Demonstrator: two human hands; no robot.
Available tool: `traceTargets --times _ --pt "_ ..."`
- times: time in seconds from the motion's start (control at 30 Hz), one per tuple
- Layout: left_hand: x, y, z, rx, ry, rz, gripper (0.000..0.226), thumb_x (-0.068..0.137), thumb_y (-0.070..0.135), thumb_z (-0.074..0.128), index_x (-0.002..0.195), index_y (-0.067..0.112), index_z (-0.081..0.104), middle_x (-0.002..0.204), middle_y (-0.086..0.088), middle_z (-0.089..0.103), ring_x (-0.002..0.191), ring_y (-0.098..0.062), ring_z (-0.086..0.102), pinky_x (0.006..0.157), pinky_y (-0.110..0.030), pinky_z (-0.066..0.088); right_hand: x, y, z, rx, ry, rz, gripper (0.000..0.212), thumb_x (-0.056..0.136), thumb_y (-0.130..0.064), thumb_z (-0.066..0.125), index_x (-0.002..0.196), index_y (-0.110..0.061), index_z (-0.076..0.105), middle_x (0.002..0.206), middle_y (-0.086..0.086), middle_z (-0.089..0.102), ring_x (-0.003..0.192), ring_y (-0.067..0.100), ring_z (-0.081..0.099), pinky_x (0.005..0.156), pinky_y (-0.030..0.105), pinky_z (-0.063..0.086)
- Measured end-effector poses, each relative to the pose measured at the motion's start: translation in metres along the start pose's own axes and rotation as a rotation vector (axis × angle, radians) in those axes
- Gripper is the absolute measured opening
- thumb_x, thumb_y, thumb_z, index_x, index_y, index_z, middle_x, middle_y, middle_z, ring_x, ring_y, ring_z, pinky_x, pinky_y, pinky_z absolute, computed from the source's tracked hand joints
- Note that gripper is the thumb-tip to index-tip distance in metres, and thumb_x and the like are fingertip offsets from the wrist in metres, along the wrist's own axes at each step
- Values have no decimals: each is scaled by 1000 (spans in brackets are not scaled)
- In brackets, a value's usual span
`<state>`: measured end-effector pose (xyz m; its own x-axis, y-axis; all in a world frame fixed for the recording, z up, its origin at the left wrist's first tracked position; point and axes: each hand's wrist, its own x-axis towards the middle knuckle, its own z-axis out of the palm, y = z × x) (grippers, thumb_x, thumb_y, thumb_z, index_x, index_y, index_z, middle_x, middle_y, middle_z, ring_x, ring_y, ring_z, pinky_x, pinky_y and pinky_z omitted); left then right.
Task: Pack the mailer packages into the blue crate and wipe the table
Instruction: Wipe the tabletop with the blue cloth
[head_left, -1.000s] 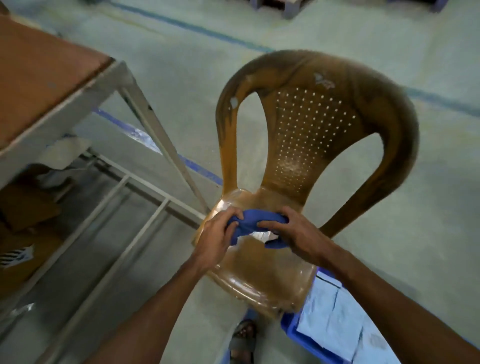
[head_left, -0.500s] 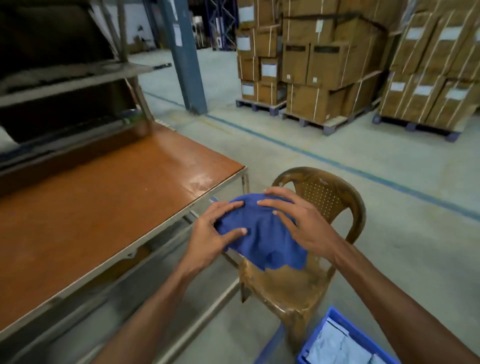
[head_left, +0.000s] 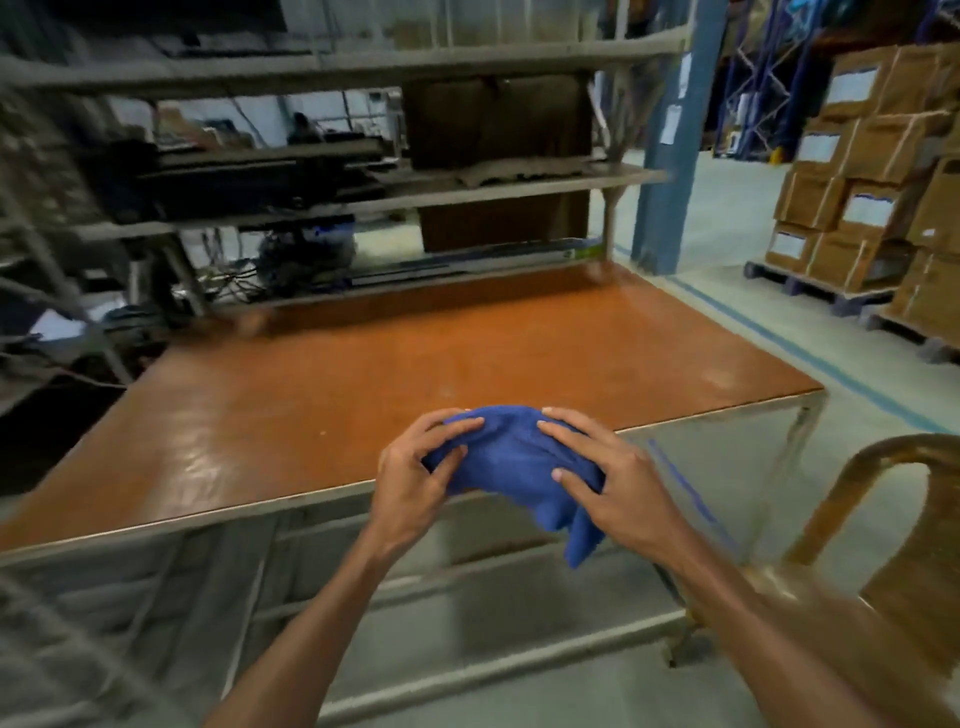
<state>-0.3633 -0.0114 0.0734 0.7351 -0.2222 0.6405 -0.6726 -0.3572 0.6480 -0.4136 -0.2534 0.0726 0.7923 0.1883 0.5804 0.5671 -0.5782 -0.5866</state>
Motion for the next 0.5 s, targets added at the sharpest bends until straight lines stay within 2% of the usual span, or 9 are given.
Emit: traceTargets --times 0.2,0.33,0.43,0.5 --pt "-70 -91 -172 202 132 -69 39 92 -5 60 124 15 69 126 1 61 118 -9 58 102 -22 43 85 -76 178 -5 -195 -169 45 92 2 56 134 -12 59 144 -9 49 134 -3 40 114 17 27" --pt "-75 -126 -255 262 244 -130 37 91 8 65 127 17 67 126 1 59 118 -7 56 101 -25 44 136 -115 267 23 -211 -193 47 90 6 56 133 -12 60 143 -6 51 132 -4 41 114 16 27" --pt "-65 -151 -297 272 199 -150 54 82 12 77 134 17 61 130 3 53 121 -1 50 103 -15 38 164 -130 314 33 -195 -180 50 88 7 57 134 -13 60 143 -7 51 131 -4 41 112 13 26" --pt "-59 -174 -315 328 155 -154 62 78 9 79 136 17 59 132 3 51 122 -3 49 103 -13 37 182 -130 338 42 -214 -158 53 86 7 59 135 -13 58 143 -8 49 131 -1 41 112 12 26"
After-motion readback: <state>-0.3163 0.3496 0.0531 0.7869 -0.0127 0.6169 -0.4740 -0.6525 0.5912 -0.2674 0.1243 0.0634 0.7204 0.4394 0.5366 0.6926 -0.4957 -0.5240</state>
